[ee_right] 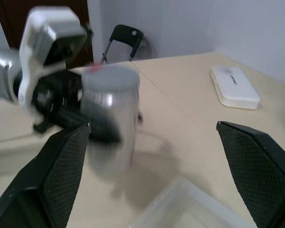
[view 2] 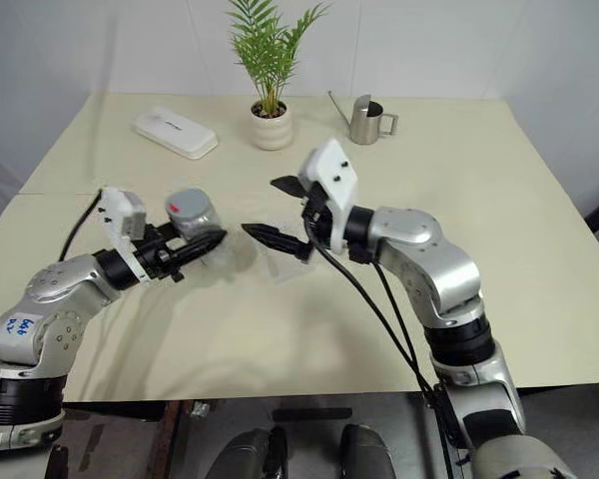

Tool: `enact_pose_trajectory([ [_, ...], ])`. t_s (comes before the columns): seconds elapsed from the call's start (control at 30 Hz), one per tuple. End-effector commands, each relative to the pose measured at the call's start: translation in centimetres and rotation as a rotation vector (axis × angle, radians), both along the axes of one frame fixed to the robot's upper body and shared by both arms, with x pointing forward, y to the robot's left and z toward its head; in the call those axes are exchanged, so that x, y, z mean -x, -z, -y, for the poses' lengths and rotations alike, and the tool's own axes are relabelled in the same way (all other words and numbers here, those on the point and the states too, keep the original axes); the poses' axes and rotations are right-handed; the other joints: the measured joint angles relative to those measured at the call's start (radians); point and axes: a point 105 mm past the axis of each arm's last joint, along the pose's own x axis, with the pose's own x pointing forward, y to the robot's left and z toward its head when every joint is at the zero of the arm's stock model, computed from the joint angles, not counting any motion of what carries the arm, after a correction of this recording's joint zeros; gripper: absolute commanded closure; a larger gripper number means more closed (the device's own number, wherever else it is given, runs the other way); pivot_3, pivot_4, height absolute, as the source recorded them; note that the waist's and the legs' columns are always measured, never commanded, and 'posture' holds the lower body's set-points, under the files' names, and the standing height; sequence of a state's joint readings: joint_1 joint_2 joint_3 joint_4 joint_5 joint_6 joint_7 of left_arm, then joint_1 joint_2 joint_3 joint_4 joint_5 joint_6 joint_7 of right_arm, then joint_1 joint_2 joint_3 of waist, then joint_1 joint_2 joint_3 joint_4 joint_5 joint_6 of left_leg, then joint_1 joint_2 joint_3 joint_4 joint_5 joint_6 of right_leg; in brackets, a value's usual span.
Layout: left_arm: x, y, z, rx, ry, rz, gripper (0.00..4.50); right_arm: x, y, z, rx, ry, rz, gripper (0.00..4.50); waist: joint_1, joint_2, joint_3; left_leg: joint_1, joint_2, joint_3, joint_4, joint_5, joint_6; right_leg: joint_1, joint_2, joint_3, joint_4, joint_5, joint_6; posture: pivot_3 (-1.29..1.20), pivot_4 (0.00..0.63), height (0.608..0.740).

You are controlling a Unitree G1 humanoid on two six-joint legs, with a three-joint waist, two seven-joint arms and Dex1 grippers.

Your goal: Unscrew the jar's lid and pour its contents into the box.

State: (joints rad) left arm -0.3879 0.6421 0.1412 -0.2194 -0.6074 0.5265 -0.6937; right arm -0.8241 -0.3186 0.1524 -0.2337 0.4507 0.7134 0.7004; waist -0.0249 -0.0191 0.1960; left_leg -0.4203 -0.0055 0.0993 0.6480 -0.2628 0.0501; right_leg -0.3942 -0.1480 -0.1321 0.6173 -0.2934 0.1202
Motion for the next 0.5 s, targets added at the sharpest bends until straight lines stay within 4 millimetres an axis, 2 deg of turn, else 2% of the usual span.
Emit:
enact_pose_trajectory([
  [0.03,0.8,-1.0,1.7,-0.029,0.105,0.057,2.57,0.3,-0.6,-0.9,-0.007,-0.004,0.004,0.0,-0.001,0.0,0.0,0.0,0.0,0.0,0.0,0.0,0.0,0.0,0.0,0.0,0.0,0.0,0.0,0.0,0.15,0.74],
  [0.27,1.3,-0.5,3.3,-0.042,0.172,0.047,2.57,0.6,0.0,-2.0,0.011,-0.036,-0.049,0.0,-0.002,0.0,0.0,0.0,0.0,0.0,0.0,0.0,0.001,0.0,0.0,0.0,0.001,0.0,0.0,0.0,0.15,0.74],
  [0.5,1.5,-0.1,3.8,-0.056,0.191,0.05,2.57,2.0,0.3,-3.3,0.02,-0.122,-0.086,0.0,-0.002,0.0,0.0,0.0,0.0,0.0,0.0,0.0,0.001,0.0,0.0,0.0,0.0,0.0,0.0,0.0,0.15,0.74],
])
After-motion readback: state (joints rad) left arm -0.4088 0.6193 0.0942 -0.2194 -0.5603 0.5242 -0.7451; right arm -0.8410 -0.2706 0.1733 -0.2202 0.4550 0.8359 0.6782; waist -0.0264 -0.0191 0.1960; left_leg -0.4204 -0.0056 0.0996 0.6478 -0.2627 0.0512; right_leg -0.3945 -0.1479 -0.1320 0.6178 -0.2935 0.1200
